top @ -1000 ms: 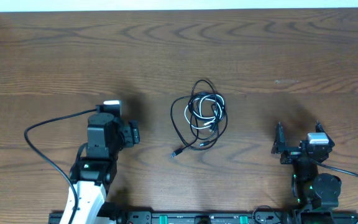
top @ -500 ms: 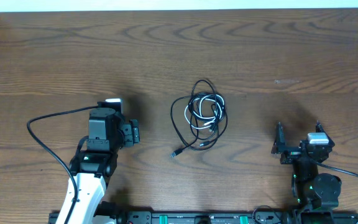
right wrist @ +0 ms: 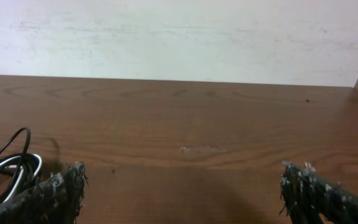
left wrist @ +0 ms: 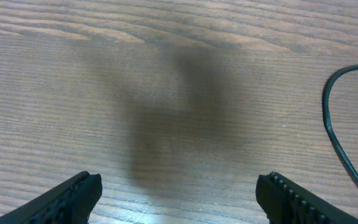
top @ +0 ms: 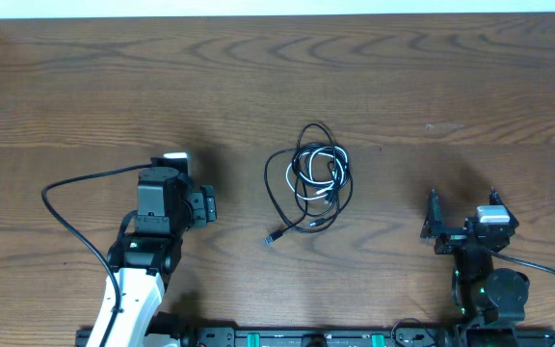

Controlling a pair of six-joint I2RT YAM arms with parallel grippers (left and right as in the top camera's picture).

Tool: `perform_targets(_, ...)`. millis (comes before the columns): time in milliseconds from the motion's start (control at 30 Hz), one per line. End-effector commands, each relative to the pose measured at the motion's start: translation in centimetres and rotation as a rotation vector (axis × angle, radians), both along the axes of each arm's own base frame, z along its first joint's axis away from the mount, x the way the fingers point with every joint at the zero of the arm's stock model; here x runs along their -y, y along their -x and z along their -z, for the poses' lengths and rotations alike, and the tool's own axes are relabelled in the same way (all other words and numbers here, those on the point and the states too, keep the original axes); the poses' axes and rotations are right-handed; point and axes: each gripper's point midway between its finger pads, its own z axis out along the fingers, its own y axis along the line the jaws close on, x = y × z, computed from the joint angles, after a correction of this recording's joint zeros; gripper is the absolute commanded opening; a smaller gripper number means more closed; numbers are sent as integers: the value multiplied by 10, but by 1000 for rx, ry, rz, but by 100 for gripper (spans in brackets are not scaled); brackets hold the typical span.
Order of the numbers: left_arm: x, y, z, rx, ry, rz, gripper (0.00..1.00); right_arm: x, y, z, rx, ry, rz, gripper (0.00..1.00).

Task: Untangle cables
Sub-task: 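Raise the left arm and move its gripper toward the cable bundle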

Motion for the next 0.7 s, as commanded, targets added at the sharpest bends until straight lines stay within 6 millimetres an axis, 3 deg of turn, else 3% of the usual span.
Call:
perform_targets(0, 0, -5, -10, 17, -4, 10, 85, -2, 0, 0, 0, 15, -14, 99)
perform_targets(333, 0, -1, 12, -72, -37, 46, 85, -2, 0, 0, 0, 15, -14, 99)
perform_targets(667, 1, -12, 21, -135, -39, 49, 85, -2, 0, 0, 0, 15, -14, 99)
